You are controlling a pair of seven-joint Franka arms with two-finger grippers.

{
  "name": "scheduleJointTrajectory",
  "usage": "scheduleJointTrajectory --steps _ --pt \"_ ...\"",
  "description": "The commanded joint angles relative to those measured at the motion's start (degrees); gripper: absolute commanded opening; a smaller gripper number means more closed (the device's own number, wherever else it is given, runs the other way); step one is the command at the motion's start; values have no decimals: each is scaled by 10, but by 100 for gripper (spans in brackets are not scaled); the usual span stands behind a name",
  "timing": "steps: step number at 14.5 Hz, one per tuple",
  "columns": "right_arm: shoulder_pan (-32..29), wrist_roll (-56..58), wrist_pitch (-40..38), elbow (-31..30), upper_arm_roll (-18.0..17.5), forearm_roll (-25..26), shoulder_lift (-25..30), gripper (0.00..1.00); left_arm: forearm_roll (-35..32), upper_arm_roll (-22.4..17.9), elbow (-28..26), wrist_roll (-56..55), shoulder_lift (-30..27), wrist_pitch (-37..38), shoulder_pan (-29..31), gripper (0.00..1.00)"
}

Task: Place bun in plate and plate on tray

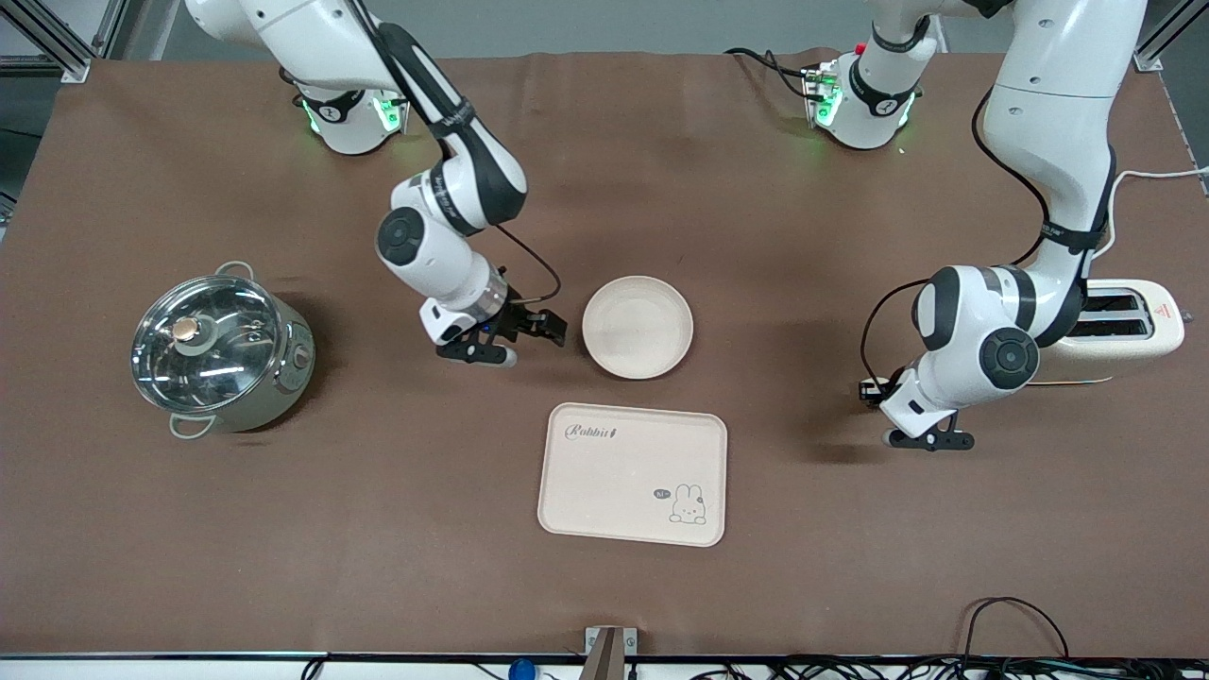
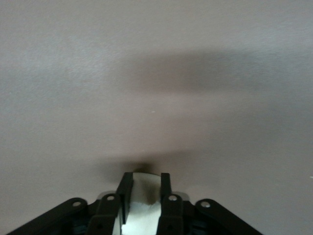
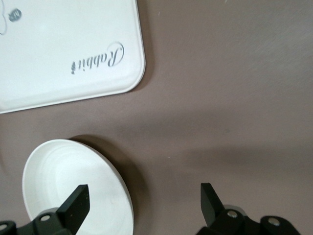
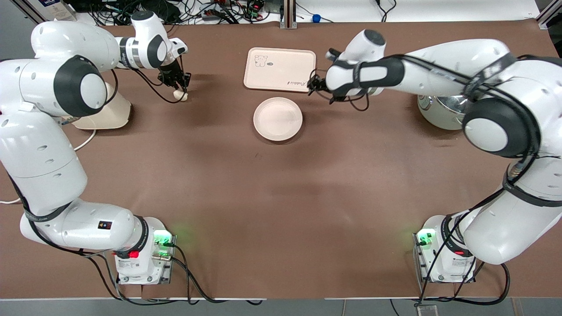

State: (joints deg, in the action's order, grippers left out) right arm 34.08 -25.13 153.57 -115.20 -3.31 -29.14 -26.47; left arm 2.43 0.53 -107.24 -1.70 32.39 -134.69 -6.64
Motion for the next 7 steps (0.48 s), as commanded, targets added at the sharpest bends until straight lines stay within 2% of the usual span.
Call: scheduleJointTrajectory --steps 1,3,5,7 --pt "35 -27 36 11 7 -14 -29 100 13 27 24 -12 -27 46 -3 15" --pt "54 -31 49 17 8 -13 -46 98 15 59 84 -72 -25 114 -9 10" --pt "67 -31 50 18 8 -13 -51 95 14 101 127 -190 -17 149 -13 10" --pt "80 -31 51 17 9 -12 -51 77 13 145 135 -310 1 146 -26 10"
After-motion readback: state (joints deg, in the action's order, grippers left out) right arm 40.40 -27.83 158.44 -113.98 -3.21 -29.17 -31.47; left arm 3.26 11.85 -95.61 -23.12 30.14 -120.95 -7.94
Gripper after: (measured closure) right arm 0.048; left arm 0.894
